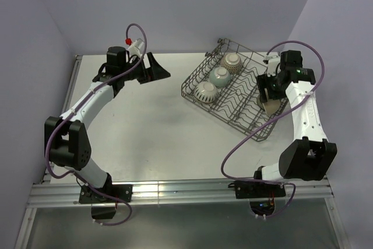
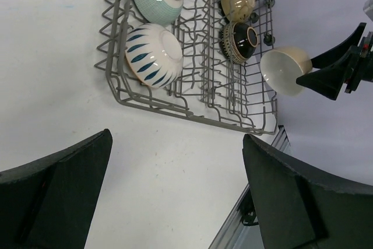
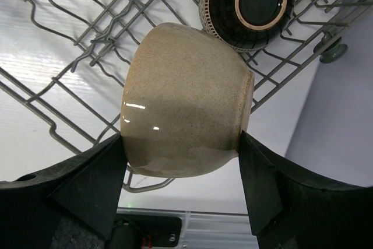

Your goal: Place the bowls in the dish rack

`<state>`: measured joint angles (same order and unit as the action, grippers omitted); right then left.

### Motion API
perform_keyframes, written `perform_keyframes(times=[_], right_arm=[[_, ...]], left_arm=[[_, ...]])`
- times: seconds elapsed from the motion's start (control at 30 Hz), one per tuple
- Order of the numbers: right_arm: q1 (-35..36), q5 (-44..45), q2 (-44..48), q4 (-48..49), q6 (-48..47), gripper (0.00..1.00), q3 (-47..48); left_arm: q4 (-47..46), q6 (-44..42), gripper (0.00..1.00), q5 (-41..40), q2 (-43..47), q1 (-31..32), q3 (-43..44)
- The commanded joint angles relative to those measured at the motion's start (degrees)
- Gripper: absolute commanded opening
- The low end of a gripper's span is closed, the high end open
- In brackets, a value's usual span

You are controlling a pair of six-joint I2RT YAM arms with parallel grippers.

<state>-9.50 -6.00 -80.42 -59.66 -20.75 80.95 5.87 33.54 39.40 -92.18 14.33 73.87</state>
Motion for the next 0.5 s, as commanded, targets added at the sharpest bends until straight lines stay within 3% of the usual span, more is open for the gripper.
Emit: perform_keyframes(times=[0.0,0.47], right_arm=[[2.29,5.91,-0.17,3.67,-2.45,0.00,-0.70],[8.44,16.02,-1.67,11.14,-3.42,0.00,-8.52]], left_arm=[[1.16,-1.37,0.99,1.03,2.18,-1.49,0.31],[1.78,0.82,1.00,2.53,1.83,-5.36,-0.47]])
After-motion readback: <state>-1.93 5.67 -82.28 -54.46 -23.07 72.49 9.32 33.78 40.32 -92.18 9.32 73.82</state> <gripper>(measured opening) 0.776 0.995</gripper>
